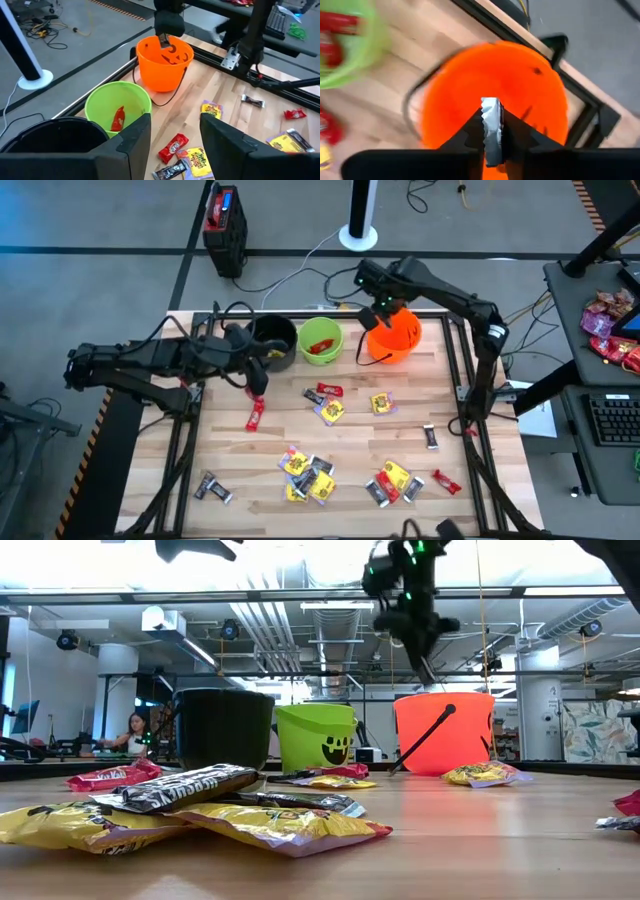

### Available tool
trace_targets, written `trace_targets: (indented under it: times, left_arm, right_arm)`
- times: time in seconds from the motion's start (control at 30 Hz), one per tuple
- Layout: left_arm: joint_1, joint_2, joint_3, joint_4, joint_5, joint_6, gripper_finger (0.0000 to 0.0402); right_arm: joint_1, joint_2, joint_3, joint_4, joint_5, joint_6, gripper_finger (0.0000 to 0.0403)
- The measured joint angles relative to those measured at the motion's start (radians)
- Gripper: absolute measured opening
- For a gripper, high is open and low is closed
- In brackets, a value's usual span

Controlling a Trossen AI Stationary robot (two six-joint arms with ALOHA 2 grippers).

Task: Sort candy by brand, put in halloween buckets
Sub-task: Put the brown chocolate bar into the orange bucket, then put the yellow candy into the black bucket

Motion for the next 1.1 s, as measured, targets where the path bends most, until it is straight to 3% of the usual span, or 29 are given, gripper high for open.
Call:
trace_targets:
  times: [0.2, 0.43, 0.63, 0.77, 1.1]
  left_arm:
    - [0.023, 0.0, 0.0, 0.0, -0.001, 0.0, 0.015]
    - [0.031, 0.0, -0.001, -0.03, 0.015, -0.004, 0.015]
    - [0.061, 0.0, -0.02, -0.064, 0.161, -0.002, 0.015]
    - [0.073, 0.0, -0.034, -0.062, 0.192, 0.022, 0.0149]
    - [0.075, 0.0, -0.042, -0.057, 0.217, 0.055, 0.0133]
  right_arm:
    - [-0.067, 0.0, -0.103, -0.001, -0.023, 0.002, 0.0147]
    - [-0.029, -0.025, -0.09, -0.001, -0.087, 0.023, 0.0223]
    - [0.083, -0.123, -0.053, -0.001, -0.188, 0.086, 0.0246]
    - [0.197, -0.202, -0.087, 0.001, -0.254, 0.171, 0.0252]
    - [0.483, -0.319, -0.373, 0.016, -0.258, 0.5, 0.0256]
